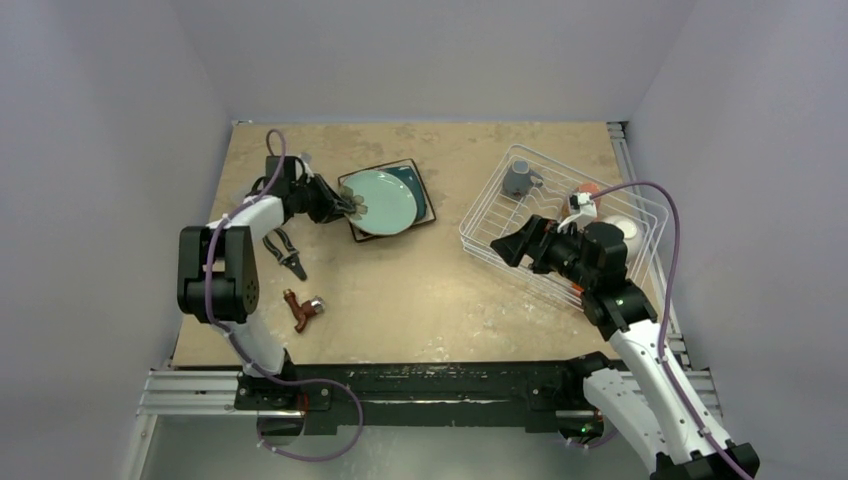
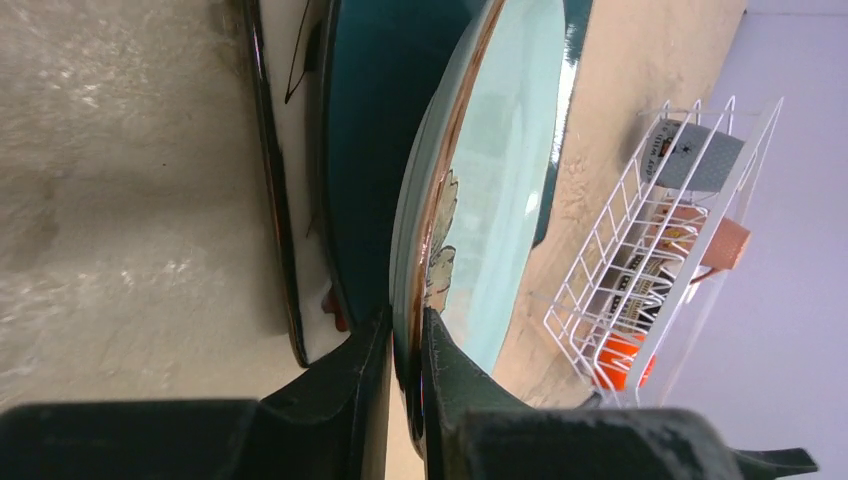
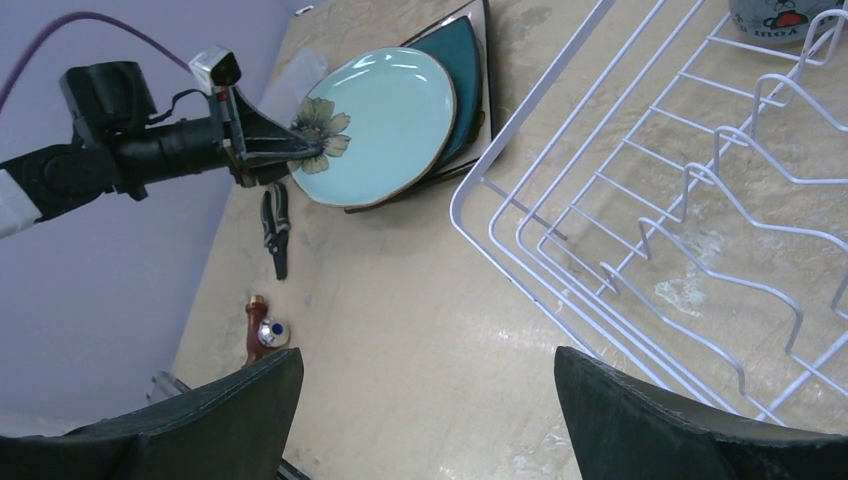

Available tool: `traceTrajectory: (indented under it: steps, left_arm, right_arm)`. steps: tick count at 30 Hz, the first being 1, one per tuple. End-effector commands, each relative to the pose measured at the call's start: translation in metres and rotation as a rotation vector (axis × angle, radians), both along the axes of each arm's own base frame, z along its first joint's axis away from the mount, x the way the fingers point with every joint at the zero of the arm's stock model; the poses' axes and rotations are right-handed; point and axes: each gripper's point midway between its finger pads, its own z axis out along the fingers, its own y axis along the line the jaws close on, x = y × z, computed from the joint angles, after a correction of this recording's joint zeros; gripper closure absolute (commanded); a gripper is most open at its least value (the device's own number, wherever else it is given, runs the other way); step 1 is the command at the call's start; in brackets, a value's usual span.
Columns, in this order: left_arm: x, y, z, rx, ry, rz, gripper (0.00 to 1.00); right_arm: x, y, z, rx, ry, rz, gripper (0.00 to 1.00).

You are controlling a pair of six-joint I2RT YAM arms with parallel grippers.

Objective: Load the mixed dishes into the dish rack

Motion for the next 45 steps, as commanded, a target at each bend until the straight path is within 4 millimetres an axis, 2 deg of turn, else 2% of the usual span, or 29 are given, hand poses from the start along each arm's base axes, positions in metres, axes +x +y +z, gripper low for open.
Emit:
traceTrajectory:
  steps: [1, 6, 11, 15, 19, 25, 30, 32, 35, 41, 45]
  left_arm:
    - [0.010, 0.002, 0.078, -0.015, -0.249, -0.011, 1.00]
    - [0.001, 0.000, 0.118, -0.041, -0.407, -0.006, 1.00]
    - [-0.008, -0.008, 0.143, -0.091, -0.499, -0.043, 1.00]
    - [-0.019, -0.031, 0.174, -0.223, -0.610, -0.147, 1.00]
    - [-0.047, -0.077, 0.200, -0.264, -0.720, -0.334, 1.00]
    - [-0.096, -0.130, 0.209, -0.171, -0.835, -0.580, 1.00]
    - [-0.141, -0.164, 0.214, -0.125, -0.924, -0.759, 1.00]
    - [-0.156, -0.172, 0.214, -0.129, -0.939, -0.815, 1.00]
    - [-0.171, -0.181, 0.216, -0.130, -0.964, -0.877, 1.00]
    - [-0.187, -0.188, 0.209, -0.094, -0.963, -0.947, 1.00]
    - [-0.190, -0.188, 0.205, -0.062, -0.967, -0.957, 1.00]
  right_arm:
    - [0.000, -0.002, 0.006, 0.000, -0.023, -0.014, 0.02]
    - [0.002, -0.002, 0.006, 0.000, -0.019, -0.016, 0.02]
    - [0.004, 0.001, 0.004, 0.009, -0.014, -0.008, 0.02]
    - [0.004, 0.003, 0.006, -0.001, -0.027, 0.016, 0.02]
    - [0.001, 0.002, 0.017, -0.028, -0.079, 0.037, 0.02]
    - [-0.006, 0.001, 0.049, -0.083, -0.205, 0.091, 0.02]
    - [-0.013, 0.001, 0.068, -0.124, -0.261, 0.133, 0.02]
    - [-0.016, 0.003, 0.068, -0.137, -0.269, 0.165, 0.03]
    - [-0.024, 0.010, 0.066, -0.137, -0.277, 0.235, 0.09]
    - [-0.044, 0.036, 0.058, -0.057, -0.282, 0.436, 0.23]
    - [-0.054, 0.047, 0.048, -0.026, -0.248, 0.517, 0.25]
